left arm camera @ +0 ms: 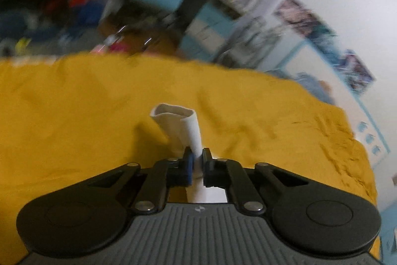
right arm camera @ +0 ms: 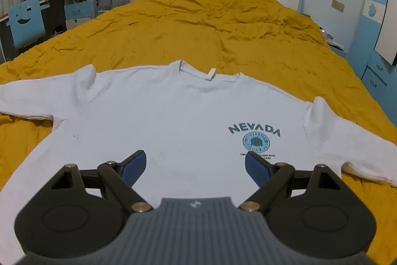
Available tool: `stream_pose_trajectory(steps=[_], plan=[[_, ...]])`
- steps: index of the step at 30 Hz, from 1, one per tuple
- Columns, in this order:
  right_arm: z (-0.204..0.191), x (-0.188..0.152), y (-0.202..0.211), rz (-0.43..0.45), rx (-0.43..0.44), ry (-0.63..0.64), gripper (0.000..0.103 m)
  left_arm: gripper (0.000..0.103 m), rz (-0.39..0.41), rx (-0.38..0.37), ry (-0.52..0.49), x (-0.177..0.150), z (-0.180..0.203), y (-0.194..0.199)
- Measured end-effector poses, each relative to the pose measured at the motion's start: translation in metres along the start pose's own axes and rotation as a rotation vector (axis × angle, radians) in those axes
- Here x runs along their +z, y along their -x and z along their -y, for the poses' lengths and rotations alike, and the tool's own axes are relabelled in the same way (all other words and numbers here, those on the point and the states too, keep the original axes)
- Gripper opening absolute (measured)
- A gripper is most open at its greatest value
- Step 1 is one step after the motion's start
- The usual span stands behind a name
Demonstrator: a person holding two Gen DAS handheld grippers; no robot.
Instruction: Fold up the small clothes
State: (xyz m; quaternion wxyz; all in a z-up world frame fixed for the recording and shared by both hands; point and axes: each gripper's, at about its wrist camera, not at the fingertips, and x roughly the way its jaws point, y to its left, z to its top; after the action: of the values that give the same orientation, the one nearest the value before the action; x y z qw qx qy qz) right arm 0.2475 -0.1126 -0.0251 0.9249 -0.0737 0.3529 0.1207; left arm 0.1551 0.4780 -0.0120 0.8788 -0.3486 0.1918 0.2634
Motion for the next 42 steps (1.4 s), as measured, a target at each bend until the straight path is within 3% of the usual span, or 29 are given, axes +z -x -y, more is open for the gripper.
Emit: stream_pose_trajectory(steps=[5, 10, 15, 19, 26, 29, 31, 34, 37, 42], plan=[[0.001, -0.002, 0.007, 0.014, 0.021, -0.004, 0.083, 0.006, 0.055, -0.057, -0.264, -0.012, 0.092, 0.041], [0.004, -0.005, 0.017, 0.033, 0.023, -0.028, 0.083, 0.006, 0.066, -0.14, -0.469, -0.054, 0.184, 0.078], [0.017, -0.01, 0.029, 0.048, 0.01, -0.053, 0.082, 0.006, -0.025, -0.281, -0.677, -0.119, 0.264, 0.089], [0.03, -0.018, 0.034, 0.042, -0.002, -0.076, 0.078, 0.006, -0.158, -0.38, -0.815, -0.192, 0.299, 0.081], [0.051, -0.043, 0.033, -0.001, 0.0, -0.12, 0.065, 0.008, -0.414, -0.388, -0.927, -0.285, 0.306, 0.04], [0.058, -0.048, 0.027, -0.028, 0.037, -0.168, 0.053, 0.019, -0.486, -0.386, -0.906, -0.298, 0.296, 0.031], [0.059, -0.047, 0.022, -0.03, 0.095, -0.202, 0.05, 0.04, -0.518, -0.404, -0.876, -0.298, 0.295, 0.03], [0.053, -0.038, 0.015, -0.03, 0.184, -0.227, 0.05, 0.06, -0.513, -0.454, -0.87, -0.291, 0.287, 0.046], [0.05, -0.026, -0.003, -0.074, 0.3, -0.313, 0.05, 0.063, -0.48, -0.463, -0.903, -0.275, 0.271, 0.058], [0.046, -0.018, -0.049, -0.197, 0.418, -0.538, 0.05, 0.063, -0.428, -0.316, -0.919, -0.238, 0.237, 0.053]])
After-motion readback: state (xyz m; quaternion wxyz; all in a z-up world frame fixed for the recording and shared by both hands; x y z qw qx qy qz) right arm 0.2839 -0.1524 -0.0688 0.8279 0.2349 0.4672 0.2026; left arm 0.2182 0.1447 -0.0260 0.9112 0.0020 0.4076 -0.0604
